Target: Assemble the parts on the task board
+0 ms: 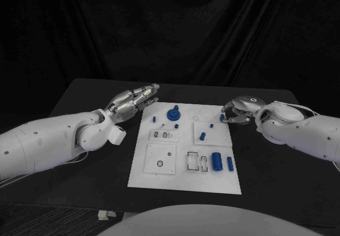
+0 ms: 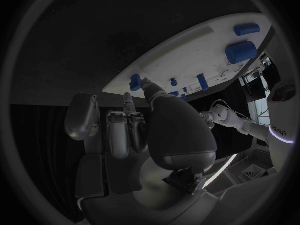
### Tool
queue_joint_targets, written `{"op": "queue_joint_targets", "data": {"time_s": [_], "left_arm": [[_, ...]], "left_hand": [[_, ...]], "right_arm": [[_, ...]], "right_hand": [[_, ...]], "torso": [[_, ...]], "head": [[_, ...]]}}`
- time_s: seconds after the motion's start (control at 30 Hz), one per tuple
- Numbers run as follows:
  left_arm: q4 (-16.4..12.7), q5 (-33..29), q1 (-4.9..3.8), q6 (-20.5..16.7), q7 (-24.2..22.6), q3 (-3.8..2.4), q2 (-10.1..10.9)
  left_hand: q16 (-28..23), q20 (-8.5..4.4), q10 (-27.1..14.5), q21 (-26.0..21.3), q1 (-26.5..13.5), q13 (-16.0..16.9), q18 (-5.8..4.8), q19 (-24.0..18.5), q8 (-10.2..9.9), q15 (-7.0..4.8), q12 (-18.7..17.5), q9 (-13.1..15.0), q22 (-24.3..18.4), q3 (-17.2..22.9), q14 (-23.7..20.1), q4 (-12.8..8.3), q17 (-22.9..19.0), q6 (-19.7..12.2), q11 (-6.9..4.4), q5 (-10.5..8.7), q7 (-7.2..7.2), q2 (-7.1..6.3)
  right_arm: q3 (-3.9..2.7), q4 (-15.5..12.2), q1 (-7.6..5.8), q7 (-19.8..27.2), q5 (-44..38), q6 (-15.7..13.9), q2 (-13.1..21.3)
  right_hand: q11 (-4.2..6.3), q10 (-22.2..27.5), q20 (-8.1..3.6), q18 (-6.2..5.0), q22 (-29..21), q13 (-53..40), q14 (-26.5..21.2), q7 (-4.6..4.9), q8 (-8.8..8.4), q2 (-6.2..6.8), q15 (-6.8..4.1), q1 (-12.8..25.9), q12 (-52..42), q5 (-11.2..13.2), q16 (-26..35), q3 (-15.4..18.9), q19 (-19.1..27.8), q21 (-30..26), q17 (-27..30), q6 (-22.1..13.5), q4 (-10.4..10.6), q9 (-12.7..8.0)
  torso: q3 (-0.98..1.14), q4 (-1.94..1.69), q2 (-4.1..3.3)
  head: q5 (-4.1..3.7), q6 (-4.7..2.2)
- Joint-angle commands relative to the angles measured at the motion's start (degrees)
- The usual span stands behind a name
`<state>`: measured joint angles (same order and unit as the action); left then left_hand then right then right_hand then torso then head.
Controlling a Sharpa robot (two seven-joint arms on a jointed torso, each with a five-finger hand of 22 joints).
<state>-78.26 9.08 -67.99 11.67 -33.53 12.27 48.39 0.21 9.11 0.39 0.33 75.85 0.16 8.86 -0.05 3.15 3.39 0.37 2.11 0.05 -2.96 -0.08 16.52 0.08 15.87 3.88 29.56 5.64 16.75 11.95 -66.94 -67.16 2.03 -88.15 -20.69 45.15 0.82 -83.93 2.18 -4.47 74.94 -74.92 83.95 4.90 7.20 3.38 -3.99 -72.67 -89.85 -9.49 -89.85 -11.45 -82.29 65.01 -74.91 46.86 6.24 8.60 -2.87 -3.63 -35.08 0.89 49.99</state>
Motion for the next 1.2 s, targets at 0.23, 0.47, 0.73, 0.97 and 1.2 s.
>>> {"op": "queue_joint_targets", "data": {"time_s": [0.23,0.47,0.73,0.97,1.2], "left_arm": [[0.0,-0.1,0.11,1.0,-0.5,-0.06,-0.2],[0.1,-0.1,0.13,1.1,-0.4,-0.06,-0.2],[0.2,-0.1,0.16,1.3,-0.2,-0.06,-0.2],[0.3,-0.1,0.20,1.5,0.0,-0.06,-0.3],[0.3,-0.1,0.25,1.6,0.1,-0.06,-0.3]], "left_hand": [[-0.2,0.47,0.0,-0.3,0.2,0.0,0.78,0.0,0.4,0.58,-0.2,0.1,-0.1,0.3,0.1,0.0,-0.1,0.0,0.58,0.18,0.39,-0.06],[-0.2,0.47,0.0,-0.3,0.2,0.0,0.78,0.0,0.4,0.58,-0.2,0.1,-0.1,0.3,0.1,0.0,-0.1,0.0,0.58,0.18,0.39,-0.06],[-0.2,0.47,0.0,-0.3,0.2,0.0,0.78,0.0,0.4,0.58,-0.2,0.1,-0.1,0.3,0.1,0.0,-0.1,0.0,0.58,0.18,0.39,-0.06],[-0.2,0.53,0.0,-0.3,0.1,0.0,0.78,0.0,0.4,0.64,-0.2,0.1,-0.1,0.4,0.1,0.0,-0.1,0.0,0.69,0.19,0.48,-0.06],[-0.2,0.53,0.0,-0.3,0.1,0.0,0.78,0.0,0.4,0.64,-0.2,0.1,-0.1,0.4,0.1,0.0,-0.1,0.0,0.69,0.19,0.48,-0.06]], "right_arm": [[-0.03,1.0,0.46,0.7,-0.2,0.5,-0.7],[-0.03,1.3,0.54,0.9,-0.2,0.5,-1.0],[-0.03,1.6,0.61,1.1,-0.2,0.6,-1.4],[-0.03,2.0,0.68,1.1,-0.2,0.9,-1.8],[-0.03,2.4,0.80,1.0,-0.2,1.2,-2.1]], "right_hand": [[-0.34,-6.1,0.16,-0.31,8.7,-15.1,5.9,-0.05,0.41,0.00,0.00,-1.1,-0.2,-1.5,0.3,0.3,0.3,-0.5,-14.5,0.9,-0.2,0.3],[-0.34,-6.1,0.17,-0.34,8.7,-15.1,5.9,-0.05,0.43,0.02,0.00,-1.1,-0.2,-1.6,0.4,0.4,0.4,-0.6,-14.5,1.0,-0.2,0.3],[-0.34,-6.1,0.17,-0.33,8.7,-15.1,5.9,-0.05,0.54,0.03,0.00,-1.2,-0.2,-1.6,0.4,0.4,0.3,-0.6,-14.4,1.2,-0.2,0.4],[-0.32,-6.1,0.18,-0.36,8.6,-15.1,5.9,-0.11,1.02,-0.16,-0.02,-1.5,-0.2,-1.8,0.4,0.4,0.4,-0.8,-14.4,2.2,-0.3,0.8],[-0.23,-6.1,0.15,-0.43,8.6,-15.1,5.8,-0.22,1.91,-0.51,-0.08,-2.2,-0.2,-2.8,0.6,0.2,0.5,-1.3,-14.1,4.1,-0.5,1.7]], "torso": [[0.02,0.01,0.00],[0.02,0.00,-0.02],[0.06,-0.06,-0.05],[0.02,0.01,-0.01],[0.02,0.00,0.00]], "head": [[0.17,0.01],[0.18,0.01],[0.11,0.01],[0.20,0.01],[0.25,0.01]]}}
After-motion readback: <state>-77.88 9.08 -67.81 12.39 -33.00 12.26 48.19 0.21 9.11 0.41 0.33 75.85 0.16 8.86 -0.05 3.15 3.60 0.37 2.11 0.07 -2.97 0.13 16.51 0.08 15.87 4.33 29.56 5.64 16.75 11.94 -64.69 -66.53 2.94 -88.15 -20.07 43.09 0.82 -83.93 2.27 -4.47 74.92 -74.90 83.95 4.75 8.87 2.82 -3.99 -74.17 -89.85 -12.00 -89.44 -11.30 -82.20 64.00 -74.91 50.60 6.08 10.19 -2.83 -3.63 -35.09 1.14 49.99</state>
